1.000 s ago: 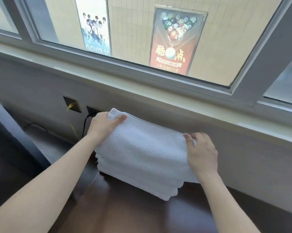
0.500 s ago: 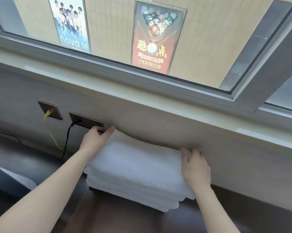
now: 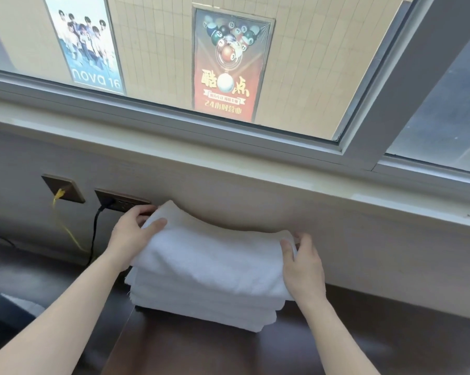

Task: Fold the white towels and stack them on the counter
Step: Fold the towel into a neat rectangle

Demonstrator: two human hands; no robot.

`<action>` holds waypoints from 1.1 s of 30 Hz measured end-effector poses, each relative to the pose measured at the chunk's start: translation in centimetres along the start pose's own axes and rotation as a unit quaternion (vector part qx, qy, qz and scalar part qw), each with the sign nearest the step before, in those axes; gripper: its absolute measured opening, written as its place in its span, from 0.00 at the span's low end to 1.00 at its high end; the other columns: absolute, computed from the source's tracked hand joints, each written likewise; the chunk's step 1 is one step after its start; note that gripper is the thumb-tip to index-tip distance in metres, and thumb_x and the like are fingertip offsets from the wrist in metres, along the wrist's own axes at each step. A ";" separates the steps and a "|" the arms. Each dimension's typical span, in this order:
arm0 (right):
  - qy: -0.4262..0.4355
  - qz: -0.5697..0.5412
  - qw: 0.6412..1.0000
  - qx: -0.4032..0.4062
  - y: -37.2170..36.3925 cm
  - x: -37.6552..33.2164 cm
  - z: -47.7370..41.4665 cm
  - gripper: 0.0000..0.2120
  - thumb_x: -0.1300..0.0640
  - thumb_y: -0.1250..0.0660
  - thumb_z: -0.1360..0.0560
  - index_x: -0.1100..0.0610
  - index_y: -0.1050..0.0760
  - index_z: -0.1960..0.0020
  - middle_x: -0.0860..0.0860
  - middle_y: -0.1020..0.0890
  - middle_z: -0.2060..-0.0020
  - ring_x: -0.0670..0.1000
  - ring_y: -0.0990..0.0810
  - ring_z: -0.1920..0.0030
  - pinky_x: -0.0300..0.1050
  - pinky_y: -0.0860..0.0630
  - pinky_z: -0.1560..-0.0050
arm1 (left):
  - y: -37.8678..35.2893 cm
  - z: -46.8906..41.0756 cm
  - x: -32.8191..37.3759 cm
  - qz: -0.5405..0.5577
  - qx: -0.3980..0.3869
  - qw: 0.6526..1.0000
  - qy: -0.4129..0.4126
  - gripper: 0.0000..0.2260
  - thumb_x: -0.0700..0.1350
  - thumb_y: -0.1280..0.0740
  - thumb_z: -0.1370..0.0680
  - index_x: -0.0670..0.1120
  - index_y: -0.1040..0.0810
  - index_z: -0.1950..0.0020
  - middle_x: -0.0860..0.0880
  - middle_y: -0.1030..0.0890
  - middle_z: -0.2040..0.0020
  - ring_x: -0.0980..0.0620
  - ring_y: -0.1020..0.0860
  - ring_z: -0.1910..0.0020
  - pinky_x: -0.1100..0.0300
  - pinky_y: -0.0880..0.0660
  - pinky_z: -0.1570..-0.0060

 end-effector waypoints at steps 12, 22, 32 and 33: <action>-0.080 0.016 0.995 -0.049 -1.3 1.8 -1.9 0.24 0.41 0.49 0.17 0.57 0.34 0.32 0.59 0.21 0.40 0.62 0.22 0.40 0.49 0.32 0.51 | -0.2 0.2 -1.4 -0.121 0.053 0.991 0.033 0.23 0.65 0.35 0.23 0.50 0.22 0.37 0.51 0.19 0.44 0.47 0.23 0.45 0.52 0.29 0.49; -0.029 -0.064 0.997 0.012 -0.8 0.1 -2.9 0.17 0.47 0.44 0.18 0.53 0.36 0.33 0.51 0.22 0.47 0.60 0.21 0.52 0.50 0.28 0.54 | -0.1 -0.5 0.8 -0.034 0.112 0.993 -0.027 0.11 0.50 0.26 0.25 0.52 0.18 0.44 0.55 0.18 0.55 0.55 0.21 0.54 0.59 0.30 0.54; -0.090 0.045 0.994 -0.028 -1.4 1.8 -2.0 0.25 0.40 0.50 0.18 0.51 0.44 0.26 0.61 0.20 0.41 0.66 0.22 0.41 0.54 0.31 0.47 | 0.2 -0.4 -2.0 -0.158 0.072 0.984 0.051 0.23 0.68 0.40 0.23 0.53 0.25 0.38 0.50 0.20 0.47 0.43 0.22 0.44 0.50 0.28 0.49; -0.088 0.060 0.994 -0.036 -1.5 1.7 -1.6 0.24 0.41 0.50 0.18 0.51 0.45 0.26 0.61 0.20 0.41 0.66 0.22 0.42 0.54 0.30 0.47 | 0.4 -0.1 -1.9 -0.167 0.067 0.983 0.041 0.23 0.68 0.39 0.24 0.54 0.25 0.38 0.51 0.19 0.47 0.44 0.22 0.46 0.49 0.26 0.48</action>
Point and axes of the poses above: each hand's wrist, its own z-axis away from the middle knuckle, its own y-axis out of the back of the hand, x = y × z, the point moved 7 cm from there along -z, towards the middle knuckle
